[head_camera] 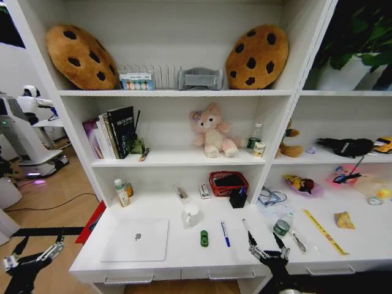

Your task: Organize the objects on the table.

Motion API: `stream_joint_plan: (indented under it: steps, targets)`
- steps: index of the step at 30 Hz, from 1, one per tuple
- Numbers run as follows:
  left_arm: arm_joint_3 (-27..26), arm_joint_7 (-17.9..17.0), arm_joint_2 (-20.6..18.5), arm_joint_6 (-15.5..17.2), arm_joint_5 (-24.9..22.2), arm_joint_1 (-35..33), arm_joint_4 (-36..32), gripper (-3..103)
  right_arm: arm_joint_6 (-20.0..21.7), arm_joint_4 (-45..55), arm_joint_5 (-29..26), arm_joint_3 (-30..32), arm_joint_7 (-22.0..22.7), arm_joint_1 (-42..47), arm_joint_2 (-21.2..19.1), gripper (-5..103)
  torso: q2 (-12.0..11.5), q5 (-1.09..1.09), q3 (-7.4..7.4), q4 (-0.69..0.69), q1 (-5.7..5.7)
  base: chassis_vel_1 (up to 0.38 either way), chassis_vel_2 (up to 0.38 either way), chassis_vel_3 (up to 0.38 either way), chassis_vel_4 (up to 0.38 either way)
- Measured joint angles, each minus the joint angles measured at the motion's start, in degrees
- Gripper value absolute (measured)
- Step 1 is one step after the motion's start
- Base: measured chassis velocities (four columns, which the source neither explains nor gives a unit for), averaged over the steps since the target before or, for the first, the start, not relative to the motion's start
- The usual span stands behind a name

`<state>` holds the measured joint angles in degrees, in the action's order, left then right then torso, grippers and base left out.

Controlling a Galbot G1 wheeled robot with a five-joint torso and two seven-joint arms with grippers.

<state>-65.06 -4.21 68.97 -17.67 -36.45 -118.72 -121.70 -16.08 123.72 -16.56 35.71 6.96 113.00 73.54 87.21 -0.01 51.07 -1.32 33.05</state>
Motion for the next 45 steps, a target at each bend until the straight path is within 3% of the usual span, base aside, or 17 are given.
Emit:
stream_joint_plan:
  steps: [11,20,32,45]
  targets:
    - [1.05,-0.42,0.08,0.91,0.44,0.52,1.15,100,0.65,-1.74,2.02,-5.61,-0.67,-3.06,0.20,100,0.00,0.00,0.00,0.00,0.00,0.000,0.000,0.000,0.000]
    - [1.16,-0.46,-0.03,0.98,0.57,0.53,1.17,100,4.06,-6.77,7.09,-15.65,0.75,-9.00,1.68,100,0.00,0.00,0.00,0.01,0.00,0.000,0.000,0.000,0.000]
    - [1.21,-0.50,-0.10,1.03,0.65,0.52,1.17,100,7.61,-17.28,7.97,-26.46,2.77,-19.78,2.17,100,-0.01,0.01,0.00,0.00,0.00,0.000,0.000,0.000,0.000]
    - [1.24,-0.49,-0.14,1.05,0.68,0.51,1.18,100,8.92,-22.81,8.56,-29.27,4.52,-25.15,2.79,100,-0.01,-0.02,0.01,0.00,0.00,0.000,0.000,0.000,0.000]
